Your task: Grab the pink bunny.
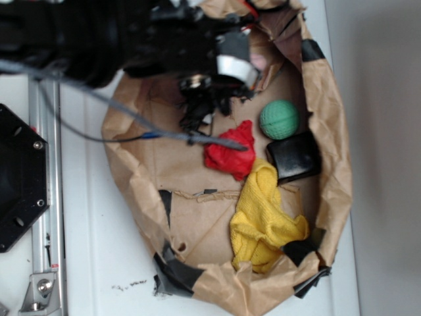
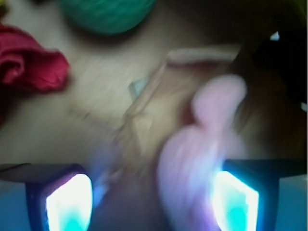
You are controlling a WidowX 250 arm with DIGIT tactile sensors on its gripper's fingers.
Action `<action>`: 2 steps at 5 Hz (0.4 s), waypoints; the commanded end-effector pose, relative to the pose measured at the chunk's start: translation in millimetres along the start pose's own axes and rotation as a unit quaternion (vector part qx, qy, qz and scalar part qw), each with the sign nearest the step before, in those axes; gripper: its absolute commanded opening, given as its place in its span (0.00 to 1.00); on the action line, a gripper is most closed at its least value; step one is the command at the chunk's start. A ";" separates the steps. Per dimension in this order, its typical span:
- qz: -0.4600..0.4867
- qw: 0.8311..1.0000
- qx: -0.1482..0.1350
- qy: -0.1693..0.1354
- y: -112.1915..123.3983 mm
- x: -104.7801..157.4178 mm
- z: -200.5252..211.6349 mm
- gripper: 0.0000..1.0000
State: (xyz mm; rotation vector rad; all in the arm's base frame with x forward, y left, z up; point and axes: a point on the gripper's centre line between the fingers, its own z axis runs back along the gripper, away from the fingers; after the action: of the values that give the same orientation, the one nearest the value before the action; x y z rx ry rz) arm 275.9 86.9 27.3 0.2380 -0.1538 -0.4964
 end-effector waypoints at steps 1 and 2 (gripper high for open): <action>0.021 1.000 -0.006 0.010 26.8 -1.8 -13.1 1.00; 0.022 1.000 -0.009 0.006 29.8 -3.5 -8.9 1.00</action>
State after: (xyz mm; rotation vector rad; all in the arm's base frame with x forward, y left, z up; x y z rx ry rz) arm 285.5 105.7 25.6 0.2026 -0.1371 -0.4558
